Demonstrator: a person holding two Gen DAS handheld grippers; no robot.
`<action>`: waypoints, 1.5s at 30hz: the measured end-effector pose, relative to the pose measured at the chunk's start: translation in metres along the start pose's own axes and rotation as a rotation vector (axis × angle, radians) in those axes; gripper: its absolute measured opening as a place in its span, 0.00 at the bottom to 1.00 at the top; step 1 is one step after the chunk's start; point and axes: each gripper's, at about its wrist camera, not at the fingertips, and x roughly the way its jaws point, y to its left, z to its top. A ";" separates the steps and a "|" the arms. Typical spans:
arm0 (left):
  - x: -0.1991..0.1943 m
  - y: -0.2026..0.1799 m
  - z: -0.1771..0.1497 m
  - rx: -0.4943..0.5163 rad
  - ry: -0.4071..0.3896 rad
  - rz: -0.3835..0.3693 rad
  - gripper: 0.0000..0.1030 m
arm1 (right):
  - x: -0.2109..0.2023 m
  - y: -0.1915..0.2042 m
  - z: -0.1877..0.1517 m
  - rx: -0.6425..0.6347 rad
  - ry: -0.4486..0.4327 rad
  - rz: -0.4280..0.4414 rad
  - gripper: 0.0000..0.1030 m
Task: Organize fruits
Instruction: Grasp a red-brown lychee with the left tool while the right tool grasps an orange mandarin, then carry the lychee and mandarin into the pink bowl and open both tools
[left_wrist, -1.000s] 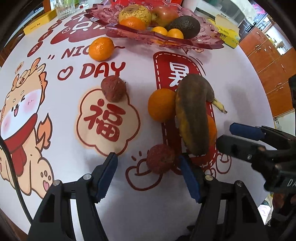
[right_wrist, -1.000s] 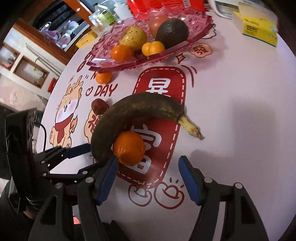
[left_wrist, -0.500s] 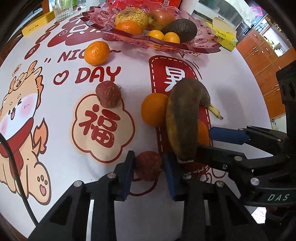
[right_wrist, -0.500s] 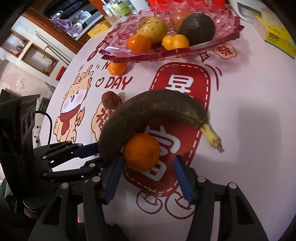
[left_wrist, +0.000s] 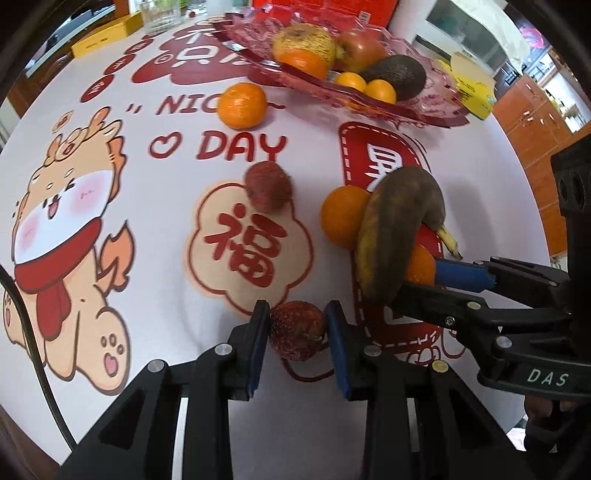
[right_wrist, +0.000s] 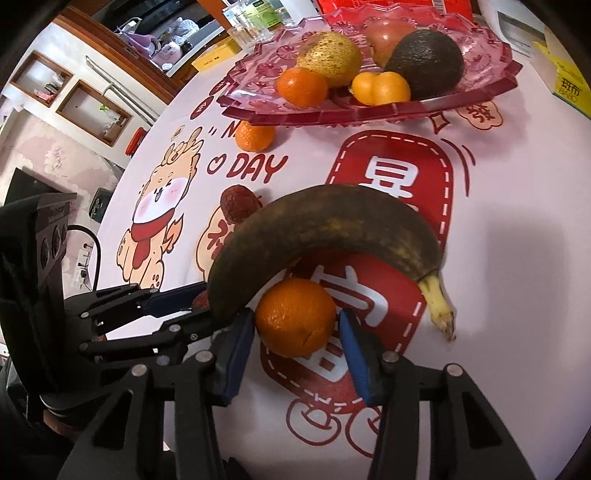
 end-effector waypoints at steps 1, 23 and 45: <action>-0.001 0.002 -0.001 -0.007 -0.003 0.003 0.29 | 0.001 0.001 0.000 -0.003 0.002 -0.002 0.45; -0.051 0.058 0.014 -0.035 -0.072 0.036 0.29 | -0.010 0.007 -0.013 0.059 0.060 -0.140 0.43; -0.122 0.069 0.127 0.242 -0.158 -0.011 0.29 | -0.077 0.058 0.013 0.067 -0.081 -0.248 0.43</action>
